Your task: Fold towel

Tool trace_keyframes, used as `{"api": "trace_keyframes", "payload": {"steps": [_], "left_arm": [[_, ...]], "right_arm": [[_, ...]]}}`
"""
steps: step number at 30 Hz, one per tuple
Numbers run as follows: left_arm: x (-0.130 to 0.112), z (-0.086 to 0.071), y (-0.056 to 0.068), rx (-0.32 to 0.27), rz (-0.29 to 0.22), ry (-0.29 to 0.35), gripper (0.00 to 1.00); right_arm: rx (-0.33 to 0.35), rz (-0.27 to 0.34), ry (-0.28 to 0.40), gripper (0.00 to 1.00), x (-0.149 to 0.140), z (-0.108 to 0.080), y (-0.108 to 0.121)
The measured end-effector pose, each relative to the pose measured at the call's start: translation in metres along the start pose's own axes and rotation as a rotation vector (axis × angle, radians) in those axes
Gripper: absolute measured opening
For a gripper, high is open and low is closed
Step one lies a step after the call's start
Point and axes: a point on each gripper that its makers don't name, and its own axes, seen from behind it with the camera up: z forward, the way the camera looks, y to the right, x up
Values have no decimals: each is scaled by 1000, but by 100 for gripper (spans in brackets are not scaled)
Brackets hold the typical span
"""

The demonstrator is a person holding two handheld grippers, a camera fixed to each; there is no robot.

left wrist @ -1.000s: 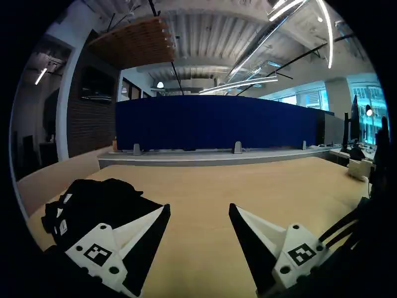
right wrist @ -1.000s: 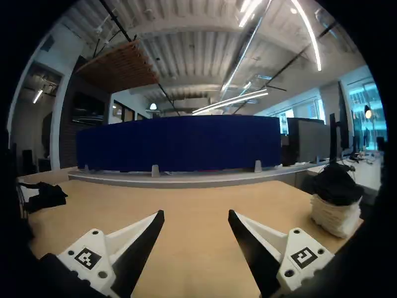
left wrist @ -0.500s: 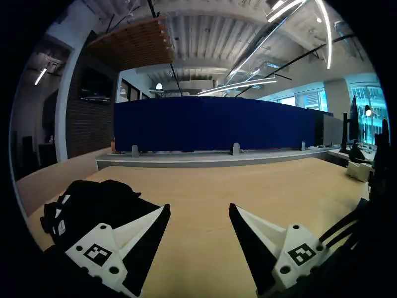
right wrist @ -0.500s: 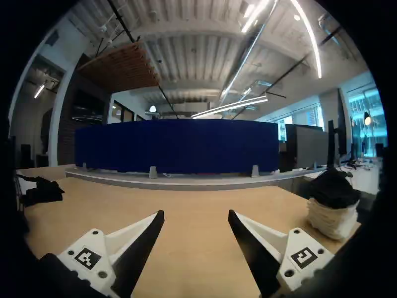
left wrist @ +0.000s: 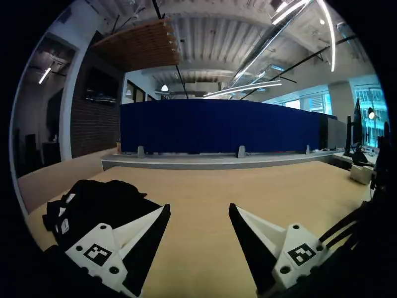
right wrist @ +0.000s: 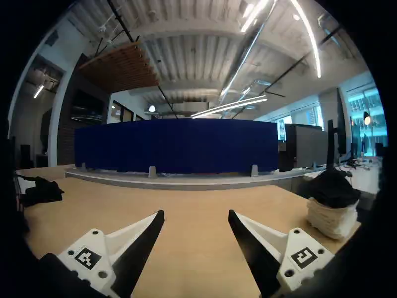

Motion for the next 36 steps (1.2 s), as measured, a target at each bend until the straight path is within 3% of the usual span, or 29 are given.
{"api": "trace_keyframes", "payload": {"steps": [9,18,27,36], "left_arm": [[6,-1,-18,41,-43,29,87],[7,6,-30,41,-27,49,87],[11,14,-36,34,-9,78,87],[15,14,-32,19,9,100,87]], "right_arm": [[0,0,0,100,0,1,0],[0,0,0,100,1,1,0],[0,0,0,100,1,1,1],[0,0,0,100,1,1,1]]}}
